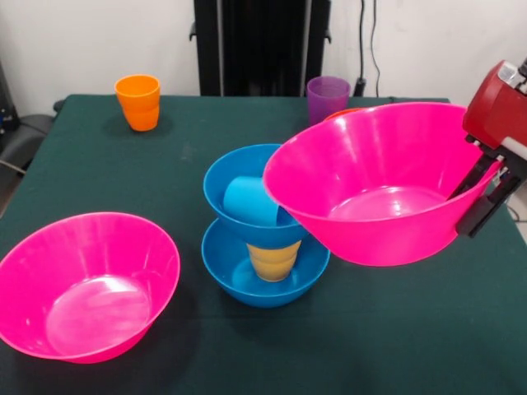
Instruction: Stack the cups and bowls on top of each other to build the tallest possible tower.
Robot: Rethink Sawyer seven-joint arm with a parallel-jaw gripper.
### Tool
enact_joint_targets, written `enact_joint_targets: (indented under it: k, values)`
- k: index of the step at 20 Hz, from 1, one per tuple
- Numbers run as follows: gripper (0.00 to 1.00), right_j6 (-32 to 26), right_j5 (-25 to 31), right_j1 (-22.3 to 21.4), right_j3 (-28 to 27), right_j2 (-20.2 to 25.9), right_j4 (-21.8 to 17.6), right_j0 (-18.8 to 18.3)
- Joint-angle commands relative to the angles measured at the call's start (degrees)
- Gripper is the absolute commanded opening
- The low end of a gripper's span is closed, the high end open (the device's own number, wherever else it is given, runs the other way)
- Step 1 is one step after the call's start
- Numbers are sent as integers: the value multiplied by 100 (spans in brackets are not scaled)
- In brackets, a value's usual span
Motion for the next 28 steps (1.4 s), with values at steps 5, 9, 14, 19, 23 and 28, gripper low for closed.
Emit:
enact_joint_targets:
  k: [5, 9, 14, 19, 23, 28]
  values:
    - [0, -684, 1136, -447, 820, 314, 68, 236]
    - [0, -348, 1534, -540, 1037, 258, 76, 325]
    - [0, -234, 1565, -638, 1330, 194, -111, 373]
    - [0, -291, 1138, -691, 1561, 199, -302, 359]
    - [0, -291, 739, -765, 1821, 123, -492, 393]
    - [0, -302, 233, -825, 2135, -70, -794, 474]
